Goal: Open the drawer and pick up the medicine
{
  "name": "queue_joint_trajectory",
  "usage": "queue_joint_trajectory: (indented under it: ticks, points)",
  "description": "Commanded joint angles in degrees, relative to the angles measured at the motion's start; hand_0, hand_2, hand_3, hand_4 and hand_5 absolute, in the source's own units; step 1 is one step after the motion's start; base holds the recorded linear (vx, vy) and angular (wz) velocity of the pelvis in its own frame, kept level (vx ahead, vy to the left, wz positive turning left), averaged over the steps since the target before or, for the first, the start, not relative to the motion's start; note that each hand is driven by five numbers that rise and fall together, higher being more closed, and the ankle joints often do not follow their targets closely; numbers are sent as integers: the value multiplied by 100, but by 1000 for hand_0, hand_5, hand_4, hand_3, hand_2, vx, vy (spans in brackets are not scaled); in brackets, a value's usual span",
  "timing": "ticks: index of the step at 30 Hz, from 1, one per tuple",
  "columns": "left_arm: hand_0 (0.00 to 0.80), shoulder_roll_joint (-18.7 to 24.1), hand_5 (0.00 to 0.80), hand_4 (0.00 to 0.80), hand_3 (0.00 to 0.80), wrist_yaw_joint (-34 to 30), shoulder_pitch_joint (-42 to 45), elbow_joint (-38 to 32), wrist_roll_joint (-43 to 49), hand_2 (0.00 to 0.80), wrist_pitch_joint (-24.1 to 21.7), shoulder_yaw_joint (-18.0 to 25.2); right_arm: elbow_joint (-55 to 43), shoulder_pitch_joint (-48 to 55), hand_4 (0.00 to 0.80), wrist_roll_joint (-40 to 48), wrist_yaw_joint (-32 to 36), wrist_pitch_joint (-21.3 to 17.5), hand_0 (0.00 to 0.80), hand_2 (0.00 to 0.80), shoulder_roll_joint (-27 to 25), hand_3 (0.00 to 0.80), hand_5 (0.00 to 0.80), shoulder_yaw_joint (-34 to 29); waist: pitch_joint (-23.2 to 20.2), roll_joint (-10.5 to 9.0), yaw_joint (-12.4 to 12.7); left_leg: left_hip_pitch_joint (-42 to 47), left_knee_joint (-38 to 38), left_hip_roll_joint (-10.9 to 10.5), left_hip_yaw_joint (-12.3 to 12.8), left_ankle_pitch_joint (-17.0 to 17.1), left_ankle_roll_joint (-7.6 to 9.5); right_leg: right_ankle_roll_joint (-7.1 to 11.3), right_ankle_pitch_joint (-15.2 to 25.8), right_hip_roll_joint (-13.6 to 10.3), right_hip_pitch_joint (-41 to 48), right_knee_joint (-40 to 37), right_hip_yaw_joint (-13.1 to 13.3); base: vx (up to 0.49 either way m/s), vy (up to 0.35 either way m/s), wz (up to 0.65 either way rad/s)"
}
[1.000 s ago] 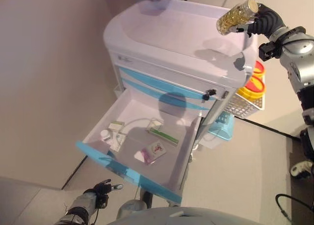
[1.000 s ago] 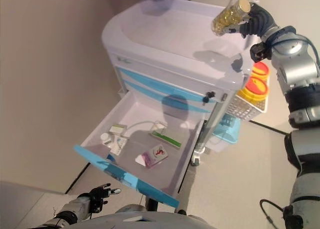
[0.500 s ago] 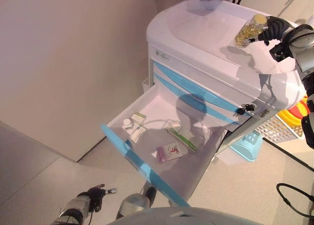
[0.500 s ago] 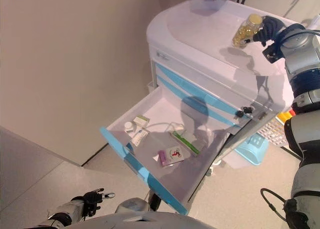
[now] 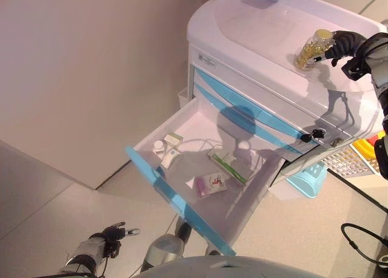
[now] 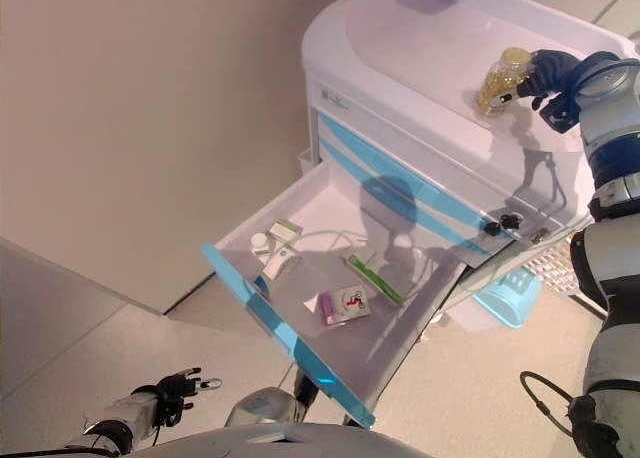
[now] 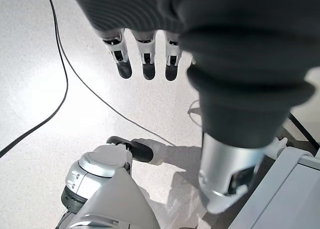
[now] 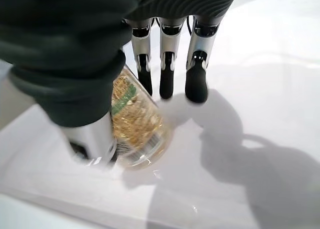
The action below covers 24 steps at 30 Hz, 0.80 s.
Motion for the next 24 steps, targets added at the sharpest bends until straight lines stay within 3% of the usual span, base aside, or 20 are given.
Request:
queue_joint_trajectory:
  ticks: [1,11,19,24]
  points:
    - [0,325,0,0,0,-95,32,-65,-15,0,-94,-234,-222,-691,0,147,-448,-312,0,0,-346,0,0,635,-143,-73,-16,64,302,34,342,-731,-131,379,16,-371,-367,747,343,15,16,-3]
    - [0,460,0,0,0,-291,9,23,82,0,-160,-236,-921,-902,0,1324,-1868,-245,0,0,-668,0,0,374,-246,-75,-315,229,238,114,653,-827,-131,441,56,-337,-362,671,587,-3,-13,-9]
    - [0,533,0,0,0,-414,80,160,360,0,-405,-346,-1417,-940,0,2323,-2181,-323,0,0,-1223,0,0,286,-362,-104,-736,315,214,187,985,-915,-134,426,21,-244,-453,690,930,-63,-53,-24]
    - [0,462,0,0,0,-388,84,183,469,0,-561,-398,-1793,-267,0,3175,-2294,-592,0,0,-1544,0,0,-473,-418,-49,-1052,362,259,217,1162,-1005,-129,403,-25,-173,-535,753,1198,-58,-54,-37]
